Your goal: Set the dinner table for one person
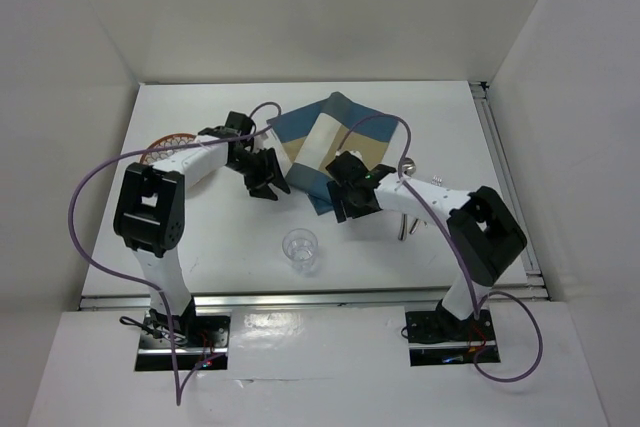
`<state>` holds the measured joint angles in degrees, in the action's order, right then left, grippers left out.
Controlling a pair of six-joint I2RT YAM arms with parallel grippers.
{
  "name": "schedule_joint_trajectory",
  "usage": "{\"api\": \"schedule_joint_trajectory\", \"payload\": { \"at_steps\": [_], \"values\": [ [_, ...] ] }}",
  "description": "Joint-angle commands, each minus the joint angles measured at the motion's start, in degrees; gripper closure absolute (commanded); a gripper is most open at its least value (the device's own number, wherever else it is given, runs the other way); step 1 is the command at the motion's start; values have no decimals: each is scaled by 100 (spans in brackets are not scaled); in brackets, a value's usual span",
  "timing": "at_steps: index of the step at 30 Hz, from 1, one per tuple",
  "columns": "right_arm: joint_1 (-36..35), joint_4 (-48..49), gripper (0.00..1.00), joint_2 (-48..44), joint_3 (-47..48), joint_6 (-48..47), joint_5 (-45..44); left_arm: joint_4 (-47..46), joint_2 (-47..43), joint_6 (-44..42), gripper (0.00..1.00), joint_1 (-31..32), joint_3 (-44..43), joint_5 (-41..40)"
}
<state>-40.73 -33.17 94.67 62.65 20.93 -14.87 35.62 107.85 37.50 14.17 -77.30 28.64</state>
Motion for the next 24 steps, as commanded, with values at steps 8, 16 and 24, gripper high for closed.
{"api": "schedule_joint_trajectory", "payload": {
  "at_steps": [8, 16, 24],
  "values": [
    [-40, 1365, 28, 543, 133, -738, -754, -828, -46, 381, 30, 471, 690, 695],
    [144, 2236, 52, 921, -60, -1170, -693, -881, 421, 575, 33, 832, 313, 353],
    [732, 2394, 100, 632, -174, -1064, 239, -766, 1009, 689, 35, 1192, -268, -219]
  ]
}}
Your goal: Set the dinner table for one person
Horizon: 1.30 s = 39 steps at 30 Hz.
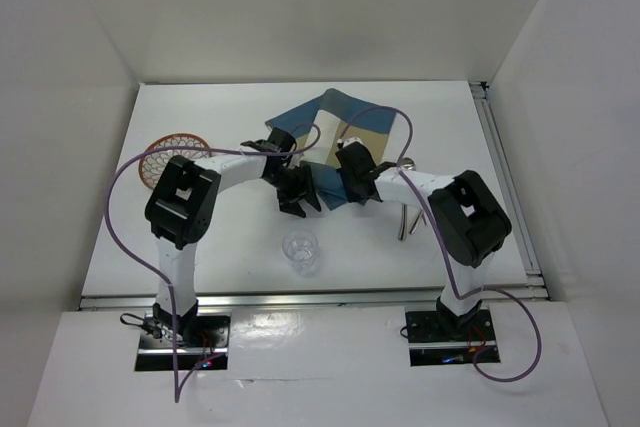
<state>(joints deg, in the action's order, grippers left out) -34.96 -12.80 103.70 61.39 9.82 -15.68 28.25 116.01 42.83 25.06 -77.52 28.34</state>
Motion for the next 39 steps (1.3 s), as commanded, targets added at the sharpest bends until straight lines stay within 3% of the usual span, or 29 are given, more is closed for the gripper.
{"api": "schedule_joint_trajectory", "payload": {
  "at_steps": [1, 11, 16, 24, 27, 35, 39],
  "values": [
    [156, 357, 100, -271, -48, 46, 372, -30, 194, 208, 35, 104, -307, -188],
    [209, 251, 100, -219, 67, 99, 855, -416, 555, 822, 35, 421, -607, -197],
    [209, 199, 100, -324, 67, 213, 961, -58, 756, 938, 38, 474, -922, -618],
    [209, 32, 100, -377, 119, 274, 1217, -56, 915, 1201, 74, 535, -810, -1261],
    [209, 32, 100, -438, 119, 327, 1269, -127, 915, 1254, 97, 535, -633, -1313],
    [262, -162, 100, -614, 119, 379, 1155, 513, 344, 982, 100, 482, -677, -1752],
    [410, -310, 100, -746, 119, 380, 1198, 1030, 150, 455, 100, -34, -808, -2129]
  ]
}}
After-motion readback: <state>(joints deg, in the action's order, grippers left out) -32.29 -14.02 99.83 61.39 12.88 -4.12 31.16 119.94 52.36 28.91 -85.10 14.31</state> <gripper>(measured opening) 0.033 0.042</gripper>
